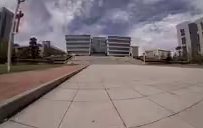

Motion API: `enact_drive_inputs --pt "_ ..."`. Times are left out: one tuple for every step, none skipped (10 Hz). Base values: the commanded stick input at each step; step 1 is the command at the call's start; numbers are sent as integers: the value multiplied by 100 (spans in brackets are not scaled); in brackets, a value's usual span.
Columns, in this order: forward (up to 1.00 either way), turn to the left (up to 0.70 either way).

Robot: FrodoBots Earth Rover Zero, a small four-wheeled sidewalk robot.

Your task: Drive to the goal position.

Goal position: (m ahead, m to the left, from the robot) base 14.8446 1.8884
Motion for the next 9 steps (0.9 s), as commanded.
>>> enact_drive_inputs --pt "100 0" --pt "100 0" --pt "100 0" --pt "100 0" --pt "100 0" --pt "100 0" --pt "100 0" --pt "100 1" --pt "100 31"
